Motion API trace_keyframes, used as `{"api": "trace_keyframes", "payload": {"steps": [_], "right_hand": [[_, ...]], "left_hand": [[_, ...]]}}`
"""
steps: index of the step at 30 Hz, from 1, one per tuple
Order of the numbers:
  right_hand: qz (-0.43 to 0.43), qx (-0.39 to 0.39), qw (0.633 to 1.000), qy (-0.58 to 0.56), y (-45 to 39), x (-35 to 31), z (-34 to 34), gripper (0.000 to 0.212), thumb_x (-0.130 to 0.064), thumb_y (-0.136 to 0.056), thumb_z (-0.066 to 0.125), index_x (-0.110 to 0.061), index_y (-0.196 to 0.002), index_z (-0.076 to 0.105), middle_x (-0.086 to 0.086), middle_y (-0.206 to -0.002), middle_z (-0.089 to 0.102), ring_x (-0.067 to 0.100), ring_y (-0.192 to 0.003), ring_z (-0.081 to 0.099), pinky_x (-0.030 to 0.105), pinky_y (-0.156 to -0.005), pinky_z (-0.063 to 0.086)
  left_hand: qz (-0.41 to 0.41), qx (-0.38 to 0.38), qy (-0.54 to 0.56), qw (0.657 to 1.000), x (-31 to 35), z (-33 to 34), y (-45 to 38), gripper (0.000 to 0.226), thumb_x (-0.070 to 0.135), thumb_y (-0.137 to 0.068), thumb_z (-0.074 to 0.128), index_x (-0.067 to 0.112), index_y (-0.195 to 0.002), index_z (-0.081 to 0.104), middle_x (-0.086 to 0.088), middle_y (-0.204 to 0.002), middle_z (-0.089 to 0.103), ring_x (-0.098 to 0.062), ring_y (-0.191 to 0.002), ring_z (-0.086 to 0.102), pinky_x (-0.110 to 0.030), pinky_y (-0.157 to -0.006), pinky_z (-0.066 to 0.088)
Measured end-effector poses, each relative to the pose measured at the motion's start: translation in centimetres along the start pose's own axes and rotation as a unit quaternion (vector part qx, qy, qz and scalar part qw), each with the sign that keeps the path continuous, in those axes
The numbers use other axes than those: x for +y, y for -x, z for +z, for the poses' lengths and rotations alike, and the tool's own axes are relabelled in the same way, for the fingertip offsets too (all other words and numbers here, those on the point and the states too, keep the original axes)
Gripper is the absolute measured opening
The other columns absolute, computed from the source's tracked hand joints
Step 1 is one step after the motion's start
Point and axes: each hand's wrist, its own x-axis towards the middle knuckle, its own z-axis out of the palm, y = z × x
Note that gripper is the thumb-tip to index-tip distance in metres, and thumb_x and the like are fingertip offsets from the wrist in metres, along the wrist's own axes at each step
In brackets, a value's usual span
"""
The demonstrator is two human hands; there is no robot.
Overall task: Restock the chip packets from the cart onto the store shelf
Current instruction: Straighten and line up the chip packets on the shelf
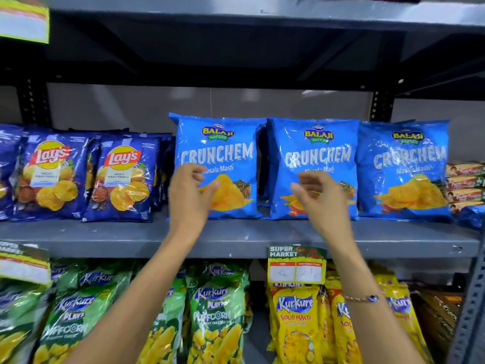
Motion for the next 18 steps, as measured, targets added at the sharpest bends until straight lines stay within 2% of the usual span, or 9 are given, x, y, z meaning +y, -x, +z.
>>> {"api": "trace_keyframes", "payload": {"steps": [1,2,5,7,8,11,16,18], "right_hand": [[-0.001,-0.042,0.999,-0.004,0.3,-0.7,1.5,0.036,-0.025,-0.083,0.068,-0.012,-0.115,0.057,0.003,-0.108,0.064,0.02,-0.102,0.062,0.035,-0.088,0.053],[0.001,-0.079,0.997,0.006,0.5,-1.2,2.9,0.047,-0.027,-0.082,0.069,-0.011,-0.123,0.053,0.006,-0.117,0.062,0.022,-0.109,0.06,0.035,-0.093,0.05],[0.031,-0.164,0.984,0.059,1.0,-2.0,6.3,0.075,-0.03,-0.082,0.069,-0.005,-0.141,0.031,0.013,-0.142,0.046,0.027,-0.13,0.045,0.032,-0.101,0.037],[0.052,-0.176,0.98,0.079,1.1,-2.3,7.6,0.08,-0.029,-0.082,0.069,-0.003,-0.143,0.024,0.015,-0.146,0.04,0.029,-0.133,0.041,0.035,-0.103,0.036],[0.067,-0.175,0.978,0.087,1.1,-2.3,8.0,0.081,-0.03,-0.082,0.068,-0.003,-0.144,0.022,0.015,-0.147,0.039,0.03,-0.134,0.039,0.036,-0.103,0.036],[0.089,-0.166,0.975,0.115,1.1,-2.2,8.6,0.08,-0.031,-0.082,0.068,-0.006,-0.143,0.023,0.015,-0.143,0.044,0.031,-0.129,0.043,0.039,-0.099,0.04],[0.102,-0.166,0.973,0.125,1.5,-2.5,8.8,0.073,-0.031,-0.083,0.067,-0.007,-0.14,0.028,0.017,-0.132,0.052,0.033,-0.117,0.053,0.042,-0.091,0.045],[0.109,-0.166,0.972,0.125,1.7,-2.5,8.8,0.071,-0.031,-0.083,0.068,-0.007,-0.138,0.031,0.018,-0.128,0.055,0.034,-0.113,0.055,0.043,-0.091,0.046]], "left_hand": [[-0.01,0.03,-0.016,0.999,-0.9,-1.1,-0.3,0.042,0.022,-0.078,0.074,0.005,-0.11,0.054,-0.012,-0.103,0.055,-0.02,-0.091,0.052,-0.033,-0.081,0.048],[-0.032,0.028,-0.033,0.999,-1.9,-2.0,-0.6,0.048,0.025,-0.077,0.074,0.004,-0.113,0.051,-0.014,-0.11,0.053,-0.023,-0.097,0.052,-0.037,-0.085,0.048],[-0.096,-0.086,-0.054,0.99,-4.4,-2.7,-1.3,0.073,0.048,-0.066,0.077,0.007,-0.119,0.049,-0.013,-0.119,0.056,-0.028,-0.107,0.056,-0.047,-0.091,0.05],[-0.103,-0.14,-0.076,0.982,-5.0,-2.4,-1.6,0.089,0.063,-0.052,0.073,0.011,-0.12,0.051,-0.013,-0.119,0.06,-0.029,-0.109,0.059,-0.049,-0.091,0.051],[-0.099,-0.156,-0.086,0.979,-4.6,-2.4,-1.7,0.09,0.06,-0.056,0.075,0.009,-0.125,0.048,-0.015,-0.124,0.057,-0.031,-0.113,0.055,-0.049,-0.095,0.048],[-0.098,-0.182,-0.108,0.972,-3.6,-2.4,-1.8,0.082,0.032,-0.076,0.075,0.003,-0.138,0.029,-0.018,-0.139,0.04,-0.036,-0.126,0.043,-0.047,-0.104,0.038],[-0.137,-0.23,-0.09,0.959,-4.6,-2.0,-1.9,0.1,0.029,-0.08,0.072,0.002,-0.145,0.002,-0.019,-0.15,0.028,-0.037,-0.135,0.035,-0.046,-0.105,0.034],[-0.132,-0.23,-0.09,0.96,-5.0,-2.1,-1.9,0.1,0.027,-0.079,0.073,0.002,-0.146,0.002,-0.018,-0.15,0.03,-0.036,-0.135,0.036,-0.047,-0.106,0.034]]}}
